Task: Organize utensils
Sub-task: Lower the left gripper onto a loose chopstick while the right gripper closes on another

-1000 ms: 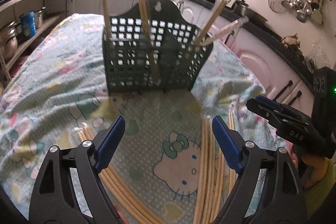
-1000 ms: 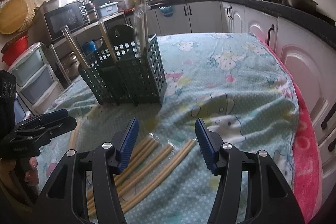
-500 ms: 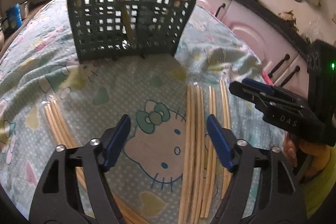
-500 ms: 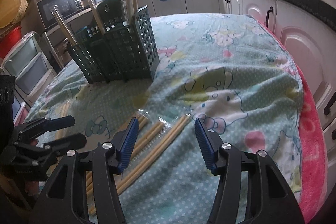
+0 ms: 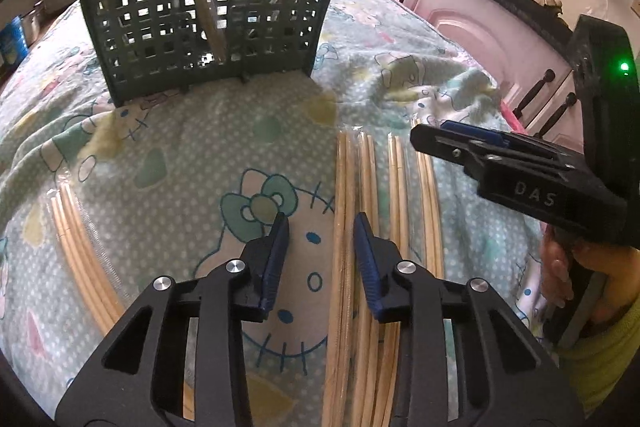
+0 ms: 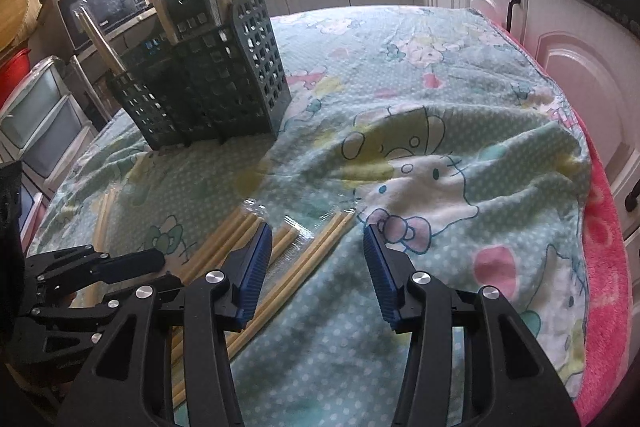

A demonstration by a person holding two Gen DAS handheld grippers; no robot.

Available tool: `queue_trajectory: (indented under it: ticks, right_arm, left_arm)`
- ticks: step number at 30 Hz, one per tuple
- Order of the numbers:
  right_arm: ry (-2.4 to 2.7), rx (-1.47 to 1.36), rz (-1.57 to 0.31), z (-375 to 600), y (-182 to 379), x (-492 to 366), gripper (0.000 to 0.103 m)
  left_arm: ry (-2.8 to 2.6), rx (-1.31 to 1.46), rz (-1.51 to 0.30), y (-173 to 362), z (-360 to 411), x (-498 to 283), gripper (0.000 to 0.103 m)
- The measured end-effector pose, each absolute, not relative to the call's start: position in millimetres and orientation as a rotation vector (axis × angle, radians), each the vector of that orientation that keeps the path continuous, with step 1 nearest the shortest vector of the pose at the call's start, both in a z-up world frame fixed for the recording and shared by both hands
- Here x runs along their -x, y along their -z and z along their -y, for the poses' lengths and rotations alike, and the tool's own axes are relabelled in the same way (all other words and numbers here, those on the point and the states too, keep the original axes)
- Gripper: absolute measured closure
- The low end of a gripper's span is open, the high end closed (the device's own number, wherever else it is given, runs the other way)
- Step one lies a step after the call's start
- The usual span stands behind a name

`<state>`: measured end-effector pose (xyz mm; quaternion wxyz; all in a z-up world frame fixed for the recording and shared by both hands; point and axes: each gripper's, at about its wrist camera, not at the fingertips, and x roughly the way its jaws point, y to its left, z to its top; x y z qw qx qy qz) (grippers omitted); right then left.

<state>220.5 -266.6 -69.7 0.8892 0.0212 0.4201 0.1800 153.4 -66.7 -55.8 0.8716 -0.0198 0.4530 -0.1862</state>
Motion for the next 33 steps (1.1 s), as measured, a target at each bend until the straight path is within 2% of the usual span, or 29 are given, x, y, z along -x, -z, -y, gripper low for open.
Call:
queue_trajectory:
  ticks: [6, 16, 21, 30, 33]
  right_arm:
    - [-0.367, -0.064, -0.917, 267, 80, -231, 0.067]
    - [-0.367, -0.094, -0.94, 269, 83, -246, 0.074]
    - [-0.354, -0.069, -0.94, 268, 84, -251, 0.083]
    - [-0.366, -0.201, -0.945, 285, 81, -256, 0.089]
    - [-0.378, -0.229, -0.922, 289, 75, -253, 0.09]
  left_arm:
    - [0.385, -0.005, -0.954, 58, 76, -162, 0.077]
    - [0.361, -0.068, -0.962, 60, 91, -180, 0.077]
    - [0.357, -0.083, -0.97, 60, 97, -193, 0.077]
    - [0.365, -0.096, -0.987, 58, 101, -210, 0.078]
    - [0.367, -0.099, -0.987, 57, 102, -214, 0.083]
